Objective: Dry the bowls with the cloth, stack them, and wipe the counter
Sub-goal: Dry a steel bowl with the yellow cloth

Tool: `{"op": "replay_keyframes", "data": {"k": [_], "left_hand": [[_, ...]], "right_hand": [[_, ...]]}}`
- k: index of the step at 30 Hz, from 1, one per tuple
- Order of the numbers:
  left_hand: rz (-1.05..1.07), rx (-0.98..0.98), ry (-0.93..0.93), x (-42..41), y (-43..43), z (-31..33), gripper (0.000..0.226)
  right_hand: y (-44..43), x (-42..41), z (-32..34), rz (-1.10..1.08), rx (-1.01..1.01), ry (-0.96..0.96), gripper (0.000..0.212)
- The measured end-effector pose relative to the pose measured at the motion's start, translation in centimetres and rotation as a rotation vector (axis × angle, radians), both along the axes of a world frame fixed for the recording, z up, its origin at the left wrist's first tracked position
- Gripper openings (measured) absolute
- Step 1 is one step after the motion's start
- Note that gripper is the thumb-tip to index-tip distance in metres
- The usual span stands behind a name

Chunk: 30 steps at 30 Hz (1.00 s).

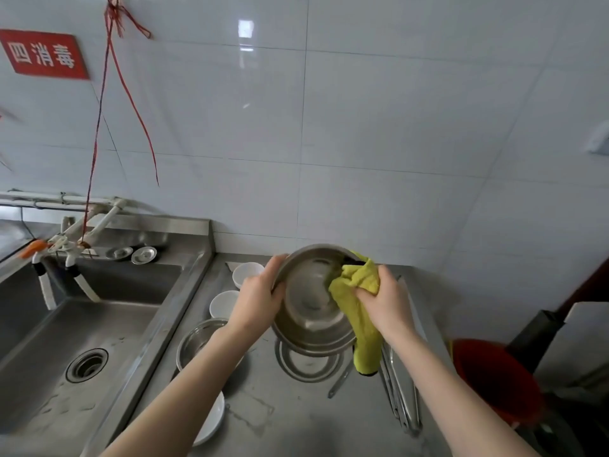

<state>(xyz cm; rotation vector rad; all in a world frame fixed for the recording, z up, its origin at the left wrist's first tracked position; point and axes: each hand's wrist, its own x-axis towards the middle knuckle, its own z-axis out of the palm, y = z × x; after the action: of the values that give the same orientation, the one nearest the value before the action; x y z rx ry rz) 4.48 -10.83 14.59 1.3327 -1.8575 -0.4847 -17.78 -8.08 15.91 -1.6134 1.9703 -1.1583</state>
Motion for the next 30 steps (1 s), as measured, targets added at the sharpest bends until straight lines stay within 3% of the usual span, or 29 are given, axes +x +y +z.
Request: {"op": "replay_keyframes", "data": {"k": [5, 7, 10, 13, 15, 19, 26, 30], "left_hand": [[-0.163, -0.059, -0.25, -1.0, -0.4, 0.1, 0.042], [-0.145, -0.091, -0.26, -1.3, -0.4, 0.4, 0.041], [-0.021, -0.099, -0.072, -1.0, -0.3, 0.8, 0.044], [0.0, -0.042, -0.015, -0.5, 0.5, 0.8, 0.057], [-0.025, -0.005, 0.026, -0.5, 1.1, 0.6, 0.059], [-0.02, -0.015, -0.013, -0.2, 0.5, 0.3, 0.062], [-0.196, -0.12, -0.449, -0.3, -1.4, 1.6, 0.075], [-0.067, -0.143, -0.162, 0.0, -0.9, 0.9, 0.071]], "right_hand": [[0.8, 1.3, 0.2, 0.123, -0.059, 0.364, 0.012], [0.7, 1.7, 0.3, 0.146, -0.088, 0.438, 0.012], [0.4, 1.4, 0.1, 0.064, -0.097, 0.279, 0.016], [0.1, 0.4, 0.1, -0.079, -0.05, -0.029, 0.021], [-0.1, 0.1, 0.2, -0.069, -0.022, -0.117, 0.023], [0.1, 0.5, 0.5, -0.047, -0.008, 0.113, 0.024], [0.5, 1.5, 0.4, 0.115, -0.138, 0.375, 0.011], [-0.1, 1.0, -0.4, 0.009, -0.139, 0.229, 0.014]]}}
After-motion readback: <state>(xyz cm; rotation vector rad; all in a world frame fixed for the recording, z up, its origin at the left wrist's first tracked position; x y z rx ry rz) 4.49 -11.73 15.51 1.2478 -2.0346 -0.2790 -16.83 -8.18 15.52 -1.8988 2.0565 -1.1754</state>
